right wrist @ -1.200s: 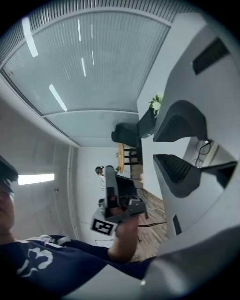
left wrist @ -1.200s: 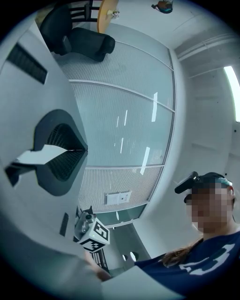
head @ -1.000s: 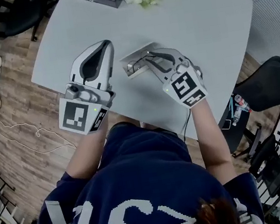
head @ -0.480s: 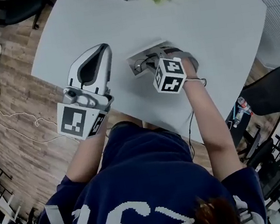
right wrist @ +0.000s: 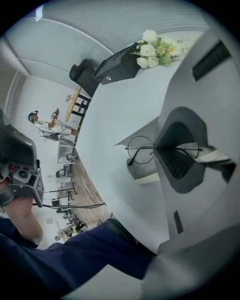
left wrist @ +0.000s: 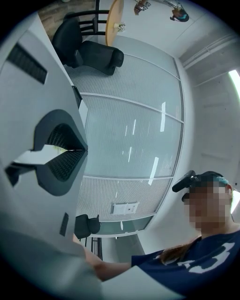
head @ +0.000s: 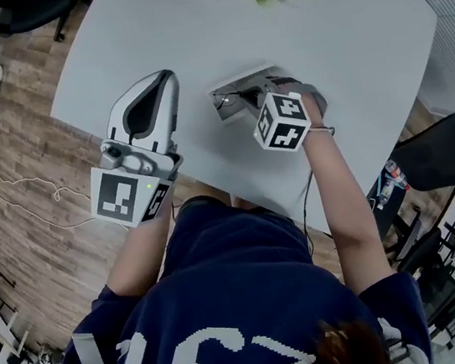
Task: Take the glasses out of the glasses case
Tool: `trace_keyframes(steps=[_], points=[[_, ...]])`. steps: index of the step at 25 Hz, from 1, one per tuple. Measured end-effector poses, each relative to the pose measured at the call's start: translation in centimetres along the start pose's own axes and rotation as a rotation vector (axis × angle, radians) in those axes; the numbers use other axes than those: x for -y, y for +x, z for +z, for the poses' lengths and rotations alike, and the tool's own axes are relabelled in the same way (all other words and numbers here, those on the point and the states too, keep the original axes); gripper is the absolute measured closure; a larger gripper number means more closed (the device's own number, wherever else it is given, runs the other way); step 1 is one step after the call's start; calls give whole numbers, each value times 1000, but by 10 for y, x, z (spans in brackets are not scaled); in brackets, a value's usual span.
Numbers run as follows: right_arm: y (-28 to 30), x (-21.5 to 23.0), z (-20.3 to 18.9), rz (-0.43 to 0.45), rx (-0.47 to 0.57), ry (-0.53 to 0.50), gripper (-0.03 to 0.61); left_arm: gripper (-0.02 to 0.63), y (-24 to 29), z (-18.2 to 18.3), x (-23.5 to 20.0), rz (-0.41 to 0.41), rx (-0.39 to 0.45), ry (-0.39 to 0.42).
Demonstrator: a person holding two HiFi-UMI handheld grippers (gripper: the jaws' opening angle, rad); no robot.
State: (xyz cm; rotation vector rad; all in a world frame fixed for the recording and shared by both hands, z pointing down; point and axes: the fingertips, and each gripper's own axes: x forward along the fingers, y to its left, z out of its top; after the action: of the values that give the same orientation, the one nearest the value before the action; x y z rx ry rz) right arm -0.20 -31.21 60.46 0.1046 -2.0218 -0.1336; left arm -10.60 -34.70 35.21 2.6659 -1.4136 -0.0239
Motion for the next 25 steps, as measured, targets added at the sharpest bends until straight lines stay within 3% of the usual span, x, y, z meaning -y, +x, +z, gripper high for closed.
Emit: trace_keyframes(steps=[7, 19, 25], points=[[-36, 7, 15, -95, 146, 4, 554, 600, 5, 6, 4, -5, 21, 14], [-120, 16, 22, -311, 406, 335, 555, 600, 8, 37, 29, -75, 72, 50], [-158, 15, -7, -434, 400, 462, 554, 600, 15, 45, 48, -146, 83, 56]])
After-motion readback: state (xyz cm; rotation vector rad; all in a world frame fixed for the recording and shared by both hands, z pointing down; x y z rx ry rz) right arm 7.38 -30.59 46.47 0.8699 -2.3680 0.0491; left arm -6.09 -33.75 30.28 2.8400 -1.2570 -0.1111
